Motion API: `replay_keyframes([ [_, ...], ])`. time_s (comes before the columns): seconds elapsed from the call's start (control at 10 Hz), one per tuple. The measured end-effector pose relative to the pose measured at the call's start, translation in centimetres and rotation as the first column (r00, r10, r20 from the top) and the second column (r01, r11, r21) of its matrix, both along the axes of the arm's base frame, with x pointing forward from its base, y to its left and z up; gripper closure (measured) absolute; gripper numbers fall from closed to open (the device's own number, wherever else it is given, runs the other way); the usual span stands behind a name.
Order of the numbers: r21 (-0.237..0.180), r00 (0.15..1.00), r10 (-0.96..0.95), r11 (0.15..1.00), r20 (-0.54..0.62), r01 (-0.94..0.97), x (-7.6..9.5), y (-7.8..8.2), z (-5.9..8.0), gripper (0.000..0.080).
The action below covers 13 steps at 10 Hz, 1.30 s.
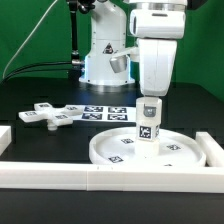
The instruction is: Assemble round table
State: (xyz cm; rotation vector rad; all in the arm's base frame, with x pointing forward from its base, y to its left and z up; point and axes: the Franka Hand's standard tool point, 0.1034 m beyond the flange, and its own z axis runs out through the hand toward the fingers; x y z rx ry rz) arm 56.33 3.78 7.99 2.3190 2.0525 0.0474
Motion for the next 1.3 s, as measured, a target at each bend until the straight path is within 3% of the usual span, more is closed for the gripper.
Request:
replay_keyframes([
  [0.2,0.001,1.000,-0.014,1.000,0.000,0.014,-0.01,-0.01,0.00,0.0393],
  [0.4,0.015,0.979,-0.206,0.978,-0.002,0.206,-0.20,0.12,-0.02,0.0393],
  [0.8,0.039,0.841,-0.541,0.840,-0.011,0.541,-0.24,0.18,-0.07,0.0393],
  [1.0,0.050,0.721,-0.693,0.719,-0.023,0.693,-0.30,0.13,-0.09,0.0392],
  [1.3,0.061,0.426,-0.903,0.423,-0.054,0.904,-0.41,0.23,-0.13,0.0392],
])
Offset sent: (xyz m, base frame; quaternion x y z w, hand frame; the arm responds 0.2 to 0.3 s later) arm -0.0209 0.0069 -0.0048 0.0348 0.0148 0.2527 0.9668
